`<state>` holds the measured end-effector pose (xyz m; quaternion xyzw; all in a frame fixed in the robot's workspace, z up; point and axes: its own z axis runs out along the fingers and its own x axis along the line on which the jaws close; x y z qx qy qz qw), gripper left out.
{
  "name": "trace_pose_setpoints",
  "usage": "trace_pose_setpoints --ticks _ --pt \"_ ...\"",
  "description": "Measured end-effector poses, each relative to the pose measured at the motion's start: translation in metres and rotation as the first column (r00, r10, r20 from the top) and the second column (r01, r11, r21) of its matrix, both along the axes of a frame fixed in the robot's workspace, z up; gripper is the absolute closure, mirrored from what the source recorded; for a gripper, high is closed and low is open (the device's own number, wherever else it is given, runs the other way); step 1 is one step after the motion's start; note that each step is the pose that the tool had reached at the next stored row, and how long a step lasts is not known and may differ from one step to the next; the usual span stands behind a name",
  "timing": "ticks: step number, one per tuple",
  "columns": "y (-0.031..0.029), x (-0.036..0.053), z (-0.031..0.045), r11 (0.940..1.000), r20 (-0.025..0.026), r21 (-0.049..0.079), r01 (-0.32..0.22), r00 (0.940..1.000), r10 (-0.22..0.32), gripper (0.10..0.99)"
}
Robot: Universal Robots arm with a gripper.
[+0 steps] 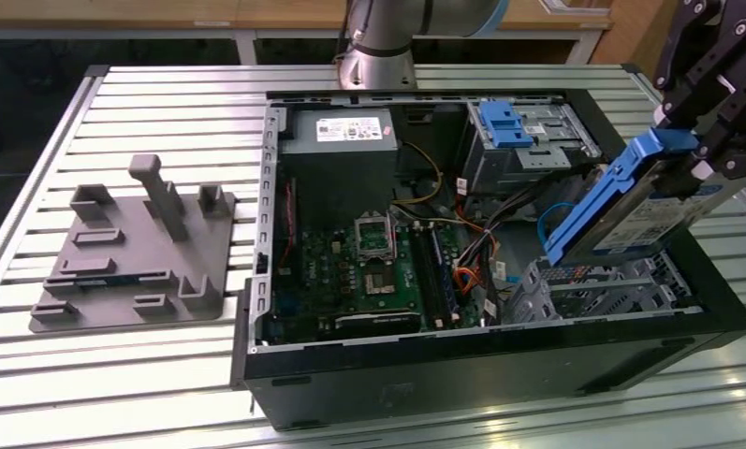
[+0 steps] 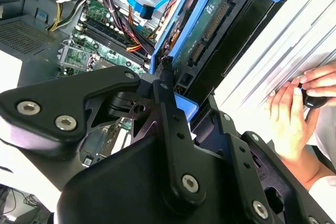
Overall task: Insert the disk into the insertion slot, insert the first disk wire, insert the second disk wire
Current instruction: 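Insert the disk into the insertion slot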
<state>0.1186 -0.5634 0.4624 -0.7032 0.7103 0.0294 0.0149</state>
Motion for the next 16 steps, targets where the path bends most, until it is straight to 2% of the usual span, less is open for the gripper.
trace_pose_setpoints --ticks 16 --pt "-0.0016 0.0 -0.0088 1.0 0.0 -0.001 -0.001 1.0 0.001 0.722"
